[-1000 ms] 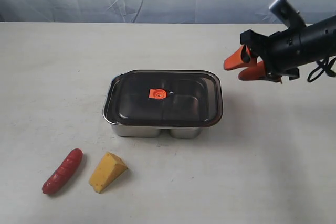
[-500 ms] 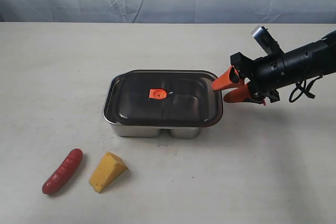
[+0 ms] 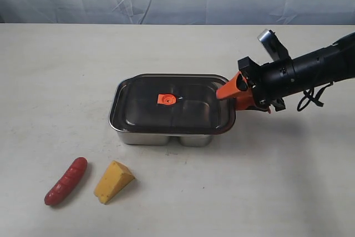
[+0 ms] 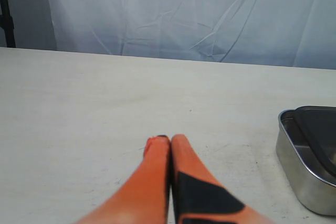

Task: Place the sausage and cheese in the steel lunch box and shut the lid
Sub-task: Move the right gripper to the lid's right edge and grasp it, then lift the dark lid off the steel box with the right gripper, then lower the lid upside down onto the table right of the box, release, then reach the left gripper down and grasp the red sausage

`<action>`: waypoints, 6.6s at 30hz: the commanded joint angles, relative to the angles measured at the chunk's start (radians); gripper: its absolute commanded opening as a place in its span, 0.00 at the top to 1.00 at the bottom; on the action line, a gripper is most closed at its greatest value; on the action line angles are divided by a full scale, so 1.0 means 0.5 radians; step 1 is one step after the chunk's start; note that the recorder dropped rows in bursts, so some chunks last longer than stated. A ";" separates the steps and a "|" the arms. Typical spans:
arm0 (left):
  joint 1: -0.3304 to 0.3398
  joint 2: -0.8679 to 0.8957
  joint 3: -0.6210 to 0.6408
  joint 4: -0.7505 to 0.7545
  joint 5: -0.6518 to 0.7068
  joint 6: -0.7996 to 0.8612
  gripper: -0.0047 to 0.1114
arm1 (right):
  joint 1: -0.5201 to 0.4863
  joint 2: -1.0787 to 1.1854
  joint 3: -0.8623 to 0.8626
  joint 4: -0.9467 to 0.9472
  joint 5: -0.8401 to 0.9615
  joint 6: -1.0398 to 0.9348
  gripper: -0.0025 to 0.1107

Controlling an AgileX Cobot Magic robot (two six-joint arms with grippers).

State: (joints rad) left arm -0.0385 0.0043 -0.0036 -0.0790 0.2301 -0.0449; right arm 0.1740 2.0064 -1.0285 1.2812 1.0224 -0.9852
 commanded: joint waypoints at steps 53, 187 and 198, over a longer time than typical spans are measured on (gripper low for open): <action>-0.011 -0.009 0.007 -0.014 0.002 -0.002 0.96 | -0.086 -1.312 -0.478 -1.538 -0.163 0.539 0.99; -0.334 3.121 -1.468 -0.734 1.202 1.199 0.54 | 1.467 -2.559 0.727 -2.963 -0.274 2.239 0.99; -0.650 3.265 -1.467 -0.332 1.051 0.721 0.54 | 1.467 -2.559 0.727 -2.963 -0.274 2.271 0.99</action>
State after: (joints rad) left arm -0.3390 1.5993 -0.7437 -0.2607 0.7635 0.3422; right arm 0.9074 0.7335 -0.6692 -0.1904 0.8968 0.1482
